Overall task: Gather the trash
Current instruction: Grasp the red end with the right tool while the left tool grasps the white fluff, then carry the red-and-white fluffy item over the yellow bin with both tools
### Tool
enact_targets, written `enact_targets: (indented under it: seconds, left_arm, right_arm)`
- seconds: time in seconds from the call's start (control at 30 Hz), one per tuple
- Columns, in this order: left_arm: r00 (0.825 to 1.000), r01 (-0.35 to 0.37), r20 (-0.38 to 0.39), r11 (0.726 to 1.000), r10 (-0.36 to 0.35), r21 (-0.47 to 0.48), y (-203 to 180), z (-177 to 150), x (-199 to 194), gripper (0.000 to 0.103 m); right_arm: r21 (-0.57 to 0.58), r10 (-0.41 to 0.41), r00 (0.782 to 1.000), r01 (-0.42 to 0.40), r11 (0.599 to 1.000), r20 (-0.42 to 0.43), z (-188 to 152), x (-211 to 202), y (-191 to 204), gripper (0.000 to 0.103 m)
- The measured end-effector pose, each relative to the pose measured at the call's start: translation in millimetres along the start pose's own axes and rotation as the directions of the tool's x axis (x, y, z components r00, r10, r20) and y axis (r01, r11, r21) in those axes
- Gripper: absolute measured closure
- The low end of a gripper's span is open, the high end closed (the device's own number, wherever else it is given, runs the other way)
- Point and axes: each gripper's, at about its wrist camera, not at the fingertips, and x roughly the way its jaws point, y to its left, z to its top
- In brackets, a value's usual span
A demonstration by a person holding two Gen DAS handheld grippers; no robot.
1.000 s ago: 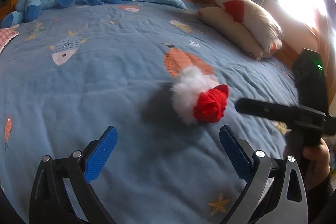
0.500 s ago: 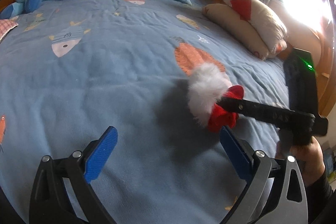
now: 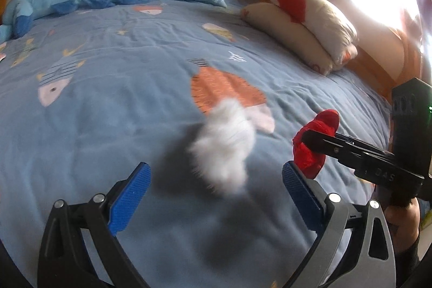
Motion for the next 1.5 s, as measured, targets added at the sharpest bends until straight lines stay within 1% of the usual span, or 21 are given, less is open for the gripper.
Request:
enact_targets:
  seconds: [0.1, 0.17, 0.23, 0.3, 0.33, 0.37, 0.4, 0.43, 0.47, 0.5, 0.53, 0.57, 0.67, 0.8, 0.93, 1.1, 1.23, 1.33, 1.5]
  left_arm:
    - [0.999, 0.030, -0.024, 0.999, -0.029, 0.022, -10, 8, 17, 0.006]
    - [0.997, 0.061, -0.047, 0.998, -0.060, 0.017, -12, 12, 31, 0.006]
    - [0.995, 0.075, -0.060, 0.997, -0.074, 0.010, -11, 16, 44, 0.007]
    - [0.994, 0.079, -0.081, 0.997, -0.078, 0.011, -13, 20, 59, 0.010]
    - [0.993, 0.075, -0.090, 0.997, -0.073, 0.015, -14, 21, 65, 0.017]
    - [0.992, 0.067, -0.105, 0.998, -0.065, 0.017, -14, 22, 74, 0.030]
    - [0.992, 0.059, -0.115, 0.998, -0.057, 0.014, -15, 23, 79, 0.038]
    - [0.991, 0.034, -0.132, 0.999, -0.033, 0.006, -14, 23, 88, 0.051]
    - [0.991, 0.012, -0.134, 1.000, -0.011, 0.006, -14, 23, 91, 0.061]
    - [0.991, -0.007, -0.130, 1.000, 0.008, 0.009, -14, 24, 93, 0.064]
    - [0.992, -0.011, -0.122, 1.000, 0.013, 0.012, -14, 25, 93, 0.069]
    - [0.994, -0.006, -0.113, 1.000, 0.007, 0.005, -14, 24, 92, 0.073]
    - [0.996, 0.014, -0.083, 0.999, -0.017, -0.037, -10, 20, 83, 0.074]
    - [0.997, 0.034, -0.065, 0.998, -0.037, -0.056, -8, 13, 72, 0.074]
    - [0.997, 0.063, -0.038, 0.996, -0.065, -0.059, -13, 0, 46, 0.074]
    - [0.998, 0.069, -0.002, 0.996, -0.070, -0.061, -19, -8, 9, 0.074]
    - [0.997, 0.067, 0.034, 0.997, -0.066, -0.045, -29, -18, -27, 0.074]
    - [0.997, 0.068, 0.044, 0.998, -0.067, -0.007, -41, -26, -49, 0.074]
    - [0.993, 0.099, 0.058, 0.993, -0.103, 0.069, -73, -44, -80, 0.074]
  right_arm:
    - [0.029, -0.013, 1.000, 0.013, 1.000, 0.012, 2, -3, -13, 0.062]
    - [0.043, -0.020, 1.000, 0.019, 0.999, 0.014, 3, -4, -21, 0.062]
    - [0.070, -0.011, 1.000, 0.010, 0.998, 0.013, 4, -4, -30, 0.062]
    - [0.091, 0.001, 1.000, -0.003, 0.996, 0.016, 5, -5, -36, 0.062]
    - [0.098, 0.007, 1.000, -0.008, 0.995, 0.014, 6, -5, -39, 0.061]
    - [0.103, 0.008, 1.000, -0.009, 0.995, 0.014, 7, -5, -40, 0.062]
    - [0.112, 0.011, 1.000, -0.013, 0.994, 0.014, 8, -6, -43, 0.061]
    - [0.116, 0.015, 1.000, -0.017, 0.993, 0.012, 7, -6, -44, 0.061]
    - [0.124, 0.020, 1.000, -0.022, 0.992, 0.011, 7, -5, -45, 0.061]
    - [0.135, 0.029, 1.000, -0.029, 0.990, 0.006, 6, -4, -47, 0.061]
    - [0.141, 0.036, 0.999, -0.036, 0.989, -0.001, 5, -3, -47, 0.061]
    - [0.141, 0.041, 0.999, -0.039, 0.989, -0.007, 5, -2, -47, 0.061]
    - [0.127, 0.041, 0.999, -0.039, 0.991, -0.020, 4, 1, -43, 0.061]
    - [0.116, 0.061, 0.998, -0.057, 0.992, -0.028, 2, 2, -38, 0.061]
    - [0.095, 0.073, 0.997, -0.070, 0.993, -0.032, -1, 1, -28, 0.061]
    - [0.043, 0.083, 0.996, -0.083, 0.996, 0.014, -4, -19, -4, 0.061]
    - [0.004, 0.087, 0.995, -0.087, 0.996, 0.040, -12, -40, 13, 0.061]
    - [-0.022, 0.080, 0.995, -0.079, 0.997, 0.058, -25, -61, 23, 0.061]
    - [-0.020, 0.085, 0.993, -0.084, 0.996, 0.077, -53, -101, 28, 0.061]
